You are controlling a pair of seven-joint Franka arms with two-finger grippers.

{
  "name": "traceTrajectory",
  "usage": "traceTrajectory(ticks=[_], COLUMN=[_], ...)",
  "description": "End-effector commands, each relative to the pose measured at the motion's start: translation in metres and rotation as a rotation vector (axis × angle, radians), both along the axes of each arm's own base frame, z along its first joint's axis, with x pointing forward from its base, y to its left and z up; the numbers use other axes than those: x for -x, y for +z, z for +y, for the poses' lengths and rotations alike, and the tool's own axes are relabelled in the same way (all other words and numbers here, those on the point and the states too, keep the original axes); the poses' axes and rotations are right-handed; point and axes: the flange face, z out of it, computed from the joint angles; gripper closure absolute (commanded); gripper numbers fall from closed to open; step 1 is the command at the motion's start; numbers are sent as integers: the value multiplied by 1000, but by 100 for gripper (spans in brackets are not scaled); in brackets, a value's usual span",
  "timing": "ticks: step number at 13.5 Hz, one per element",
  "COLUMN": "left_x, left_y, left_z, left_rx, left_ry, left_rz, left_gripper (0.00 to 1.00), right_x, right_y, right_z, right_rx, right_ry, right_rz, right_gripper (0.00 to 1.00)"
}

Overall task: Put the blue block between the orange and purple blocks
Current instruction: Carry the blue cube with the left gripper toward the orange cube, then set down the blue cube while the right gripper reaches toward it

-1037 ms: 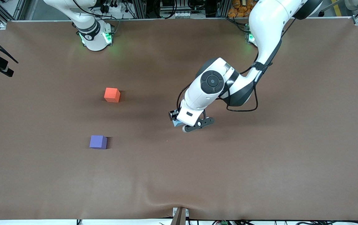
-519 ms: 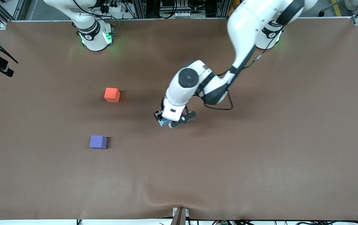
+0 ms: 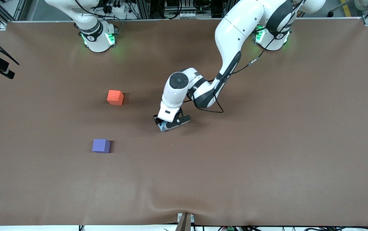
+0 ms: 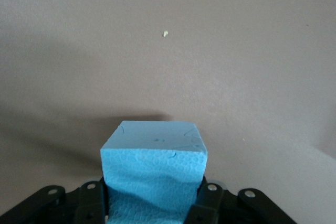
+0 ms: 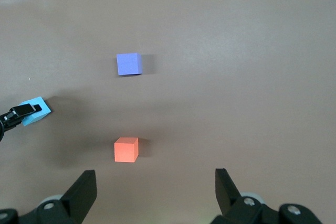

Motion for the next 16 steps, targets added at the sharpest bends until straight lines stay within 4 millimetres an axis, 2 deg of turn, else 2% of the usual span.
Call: traceTrajectory(ticks=[1,2,3,6,7,8,10,12,13,14,16], left_x=[-6,-6,-5,-8,-9,-10,-17,-42,-45,-61,-67], left_y=[-8,-11,-12,-5,5,27,84,150,180,209,258], left_z=[-2,-1,-1,0,-1,-3,8,48,69,106,156], left_rx=[7,3,-3,-6,-13,-16,-69,-139,-171,-186,-233], left_ry=[-32,-36,-40,-42,-55,-71,-73,-23,5,58,109], left_rz=[-26,-25,-26,-41,-61,-96,-93,-100,-69,-30,28], left_gripper=[100,65,1,0,0,0,0,0,0,0,0], right_x=[-5,-6,-10,-26,-28,-29,-34,-41,-45,-49,-61], right_y=[-1,-2,-10,-36,-40,-41,-52,-70,-81,-95,-127], right_z=[3,4,6,22,23,26,29,62,85,111,169], right_rx=[-16,-16,-17,-18,-18,-18,-19,-22,-33,-38,-42], right_ry=[14,16,22,53,55,61,66,118,149,187,270], right_rz=[7,8,23,71,77,79,105,142,157,179,186], right_gripper=[0,0,0,0,0,0,0,0,0,0,0])
